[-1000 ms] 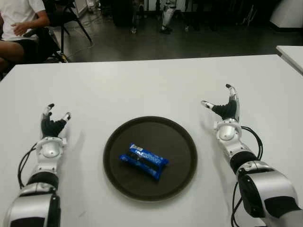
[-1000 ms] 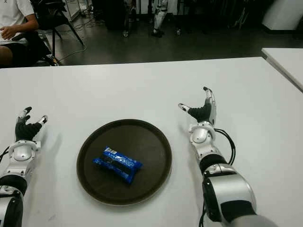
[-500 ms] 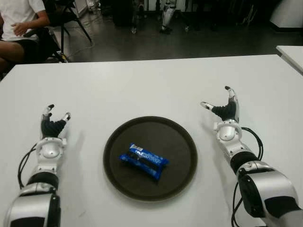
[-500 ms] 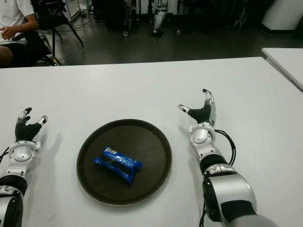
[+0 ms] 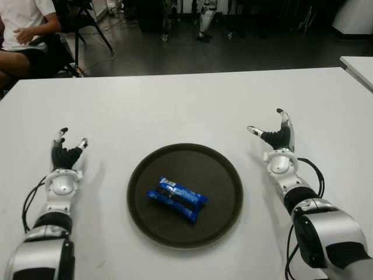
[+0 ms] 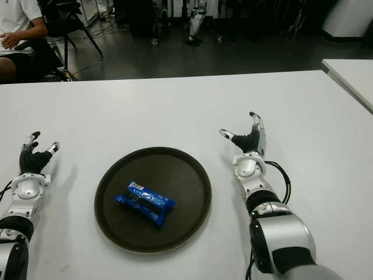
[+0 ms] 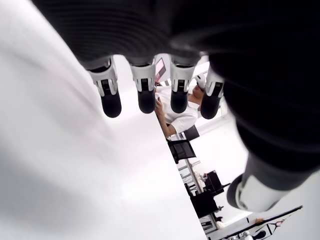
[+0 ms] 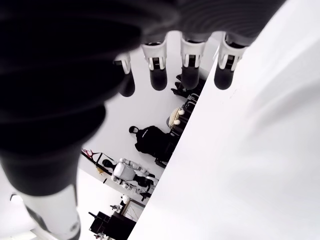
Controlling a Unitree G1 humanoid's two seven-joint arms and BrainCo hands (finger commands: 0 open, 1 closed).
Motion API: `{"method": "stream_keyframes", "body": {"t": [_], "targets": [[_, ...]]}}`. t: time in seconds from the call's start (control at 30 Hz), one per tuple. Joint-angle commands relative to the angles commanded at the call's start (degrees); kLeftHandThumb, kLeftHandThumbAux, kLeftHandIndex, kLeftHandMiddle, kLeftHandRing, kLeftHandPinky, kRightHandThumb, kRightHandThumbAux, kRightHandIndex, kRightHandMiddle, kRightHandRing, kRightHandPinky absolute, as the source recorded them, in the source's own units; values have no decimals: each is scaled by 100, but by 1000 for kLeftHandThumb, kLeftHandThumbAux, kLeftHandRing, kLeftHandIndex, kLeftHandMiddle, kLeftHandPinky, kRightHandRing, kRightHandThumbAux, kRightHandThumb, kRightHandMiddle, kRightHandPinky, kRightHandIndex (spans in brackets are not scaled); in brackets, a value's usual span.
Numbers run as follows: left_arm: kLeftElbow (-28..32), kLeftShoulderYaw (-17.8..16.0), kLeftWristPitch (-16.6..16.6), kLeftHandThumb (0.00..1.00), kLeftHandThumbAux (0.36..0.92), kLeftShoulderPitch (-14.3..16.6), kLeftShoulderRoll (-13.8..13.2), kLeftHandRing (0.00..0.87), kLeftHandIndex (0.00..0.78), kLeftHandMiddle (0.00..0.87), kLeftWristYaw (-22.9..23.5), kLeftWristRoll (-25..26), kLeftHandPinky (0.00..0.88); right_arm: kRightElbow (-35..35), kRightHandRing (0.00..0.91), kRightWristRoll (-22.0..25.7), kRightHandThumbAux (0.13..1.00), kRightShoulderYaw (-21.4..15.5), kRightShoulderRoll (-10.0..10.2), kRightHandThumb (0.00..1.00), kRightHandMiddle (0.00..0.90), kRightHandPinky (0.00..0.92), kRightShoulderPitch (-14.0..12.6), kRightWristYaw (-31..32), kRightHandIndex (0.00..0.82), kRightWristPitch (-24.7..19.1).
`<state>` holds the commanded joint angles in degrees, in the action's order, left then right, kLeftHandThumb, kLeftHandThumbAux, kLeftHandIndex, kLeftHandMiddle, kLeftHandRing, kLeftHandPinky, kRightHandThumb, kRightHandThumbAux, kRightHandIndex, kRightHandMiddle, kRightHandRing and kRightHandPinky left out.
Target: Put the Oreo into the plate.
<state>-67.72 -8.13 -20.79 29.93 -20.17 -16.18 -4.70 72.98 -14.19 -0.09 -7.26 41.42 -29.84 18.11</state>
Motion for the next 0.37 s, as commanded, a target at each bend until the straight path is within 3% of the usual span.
{"method": "stream_keyframes", "body": {"t": [0.37], "targets": [[-43,32,68,0,661,12,-27,0,0,0,-43,-40,0,3,0,39,759,-41,26,0,0,77,-2,-18,0,3]]}}
